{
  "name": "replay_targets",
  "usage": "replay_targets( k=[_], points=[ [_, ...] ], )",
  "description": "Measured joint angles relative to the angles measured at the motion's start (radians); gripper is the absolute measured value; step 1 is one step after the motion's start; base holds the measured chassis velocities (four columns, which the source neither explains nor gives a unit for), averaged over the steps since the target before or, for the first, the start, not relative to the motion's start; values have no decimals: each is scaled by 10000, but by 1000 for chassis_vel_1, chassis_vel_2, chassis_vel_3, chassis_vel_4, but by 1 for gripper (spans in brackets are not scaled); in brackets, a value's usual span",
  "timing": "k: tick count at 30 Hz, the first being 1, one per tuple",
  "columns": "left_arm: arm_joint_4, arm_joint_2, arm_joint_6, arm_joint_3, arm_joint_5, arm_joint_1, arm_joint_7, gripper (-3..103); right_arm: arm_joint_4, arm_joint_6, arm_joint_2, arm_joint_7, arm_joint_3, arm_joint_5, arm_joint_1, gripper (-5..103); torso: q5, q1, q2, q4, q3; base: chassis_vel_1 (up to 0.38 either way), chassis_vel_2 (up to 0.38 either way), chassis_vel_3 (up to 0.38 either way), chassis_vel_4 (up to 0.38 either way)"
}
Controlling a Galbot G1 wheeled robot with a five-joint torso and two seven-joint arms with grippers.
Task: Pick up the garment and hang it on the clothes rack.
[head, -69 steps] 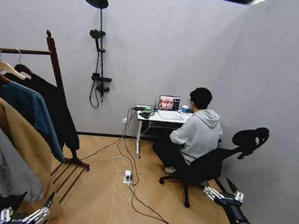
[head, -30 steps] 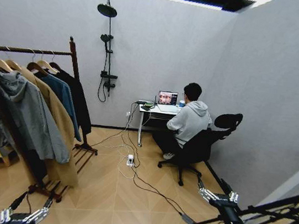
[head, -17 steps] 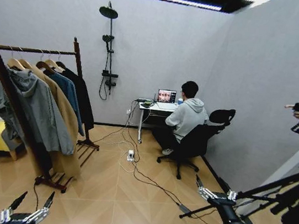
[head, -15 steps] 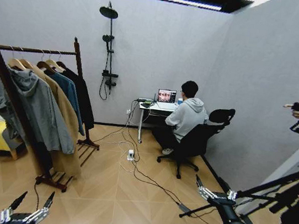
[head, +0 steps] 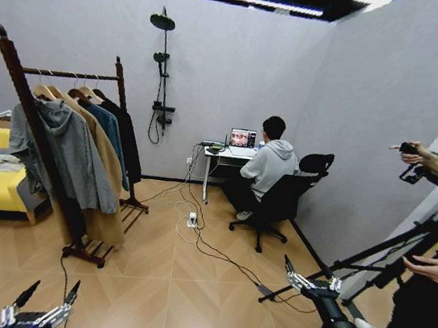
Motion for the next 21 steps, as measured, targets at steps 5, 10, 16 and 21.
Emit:
replay_targets(
  k=[5, 10, 16, 21],
  points=[
    [0, 0, 0, 0, 0, 0, 0, 100, -58, -4, -22, 5, -28, 2, 40, 100, 1, 0, -1, 0, 0, 152, -151, -157, 152],
    [0, 0, 0, 0, 0, 0, 0, 100, -153, 8, -35, 9, -64, 2, 70, 100, 2, 1, -1, 0, 1, 149, -169, -167, 158],
    [0, 0, 0, 0, 0, 0, -1, 100, -292, 188, -46, -7, -90, 24, 174, 100, 1, -7, 4, -1, -2, 118, -149, -139, 106],
    [0, 1, 0, 0, 0, 0, -2, 100, -418, 203, -117, -4, 22, 111, 346, 100, 0, 1, -1, 0, 1, -7, -3, -12, 15]
  ],
)
